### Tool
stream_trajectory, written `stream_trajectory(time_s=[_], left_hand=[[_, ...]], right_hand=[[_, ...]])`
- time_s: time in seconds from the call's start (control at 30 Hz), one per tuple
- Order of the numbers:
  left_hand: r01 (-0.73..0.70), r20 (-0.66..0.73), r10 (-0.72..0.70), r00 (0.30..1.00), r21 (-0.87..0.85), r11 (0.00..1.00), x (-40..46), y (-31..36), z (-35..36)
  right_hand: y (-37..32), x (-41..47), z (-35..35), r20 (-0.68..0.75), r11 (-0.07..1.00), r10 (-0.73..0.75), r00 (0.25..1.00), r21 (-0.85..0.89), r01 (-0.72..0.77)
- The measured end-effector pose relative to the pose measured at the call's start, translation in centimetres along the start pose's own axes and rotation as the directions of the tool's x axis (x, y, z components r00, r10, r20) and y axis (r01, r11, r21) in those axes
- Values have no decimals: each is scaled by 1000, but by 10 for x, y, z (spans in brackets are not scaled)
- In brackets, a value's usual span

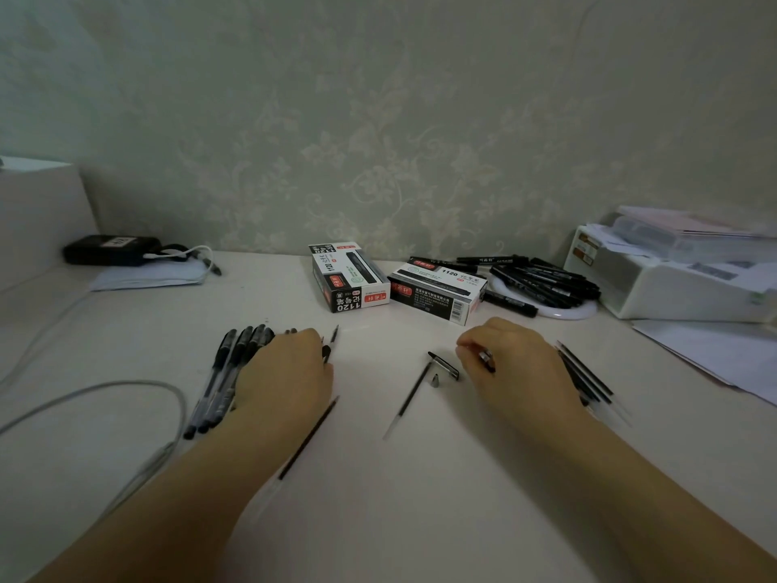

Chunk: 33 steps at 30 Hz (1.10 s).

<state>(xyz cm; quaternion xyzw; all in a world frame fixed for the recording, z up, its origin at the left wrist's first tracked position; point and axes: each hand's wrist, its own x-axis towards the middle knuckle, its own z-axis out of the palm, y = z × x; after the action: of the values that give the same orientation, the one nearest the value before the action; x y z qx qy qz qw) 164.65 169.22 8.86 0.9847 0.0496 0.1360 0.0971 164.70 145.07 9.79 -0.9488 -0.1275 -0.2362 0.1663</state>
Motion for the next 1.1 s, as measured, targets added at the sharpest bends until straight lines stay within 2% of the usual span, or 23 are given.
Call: stream_trajectory(time_s=[0.37,0.43,0.5,0.57,0.63,0.73,0.97,1.1], left_hand=[[14,24,-14,1000,1,1000,-4,6,0],[12,20,-12,1000,-4,1000,-4,6,1],[12,4,-12,1000,-26,1000,-2,6,1],[-5,-24,4,1000,-53,999,-1,6,2],[-23,-42,19,999,-93,995,-1,7,3],[-40,-39,34,999,-155,987,-1,8,3],[-79,-55,69,996,-207,975,-2,13,3],[-110,-64,99,993,-213,971,-4,14,3]], right_hand=[[3,0,6,-30,995,-89,996,49,90],[-2,0,2,-36,965,-187,982,180,190],[-14,-3,-3,23,857,-327,945,428,286],[-29,-10,-6,109,739,-463,880,595,316],[-43,-17,-2,194,688,-572,797,642,338],[-52,-20,6,279,698,-637,719,603,385],[-48,-16,20,260,782,-587,766,425,455],[-45,-17,20,220,793,-546,808,446,414]])
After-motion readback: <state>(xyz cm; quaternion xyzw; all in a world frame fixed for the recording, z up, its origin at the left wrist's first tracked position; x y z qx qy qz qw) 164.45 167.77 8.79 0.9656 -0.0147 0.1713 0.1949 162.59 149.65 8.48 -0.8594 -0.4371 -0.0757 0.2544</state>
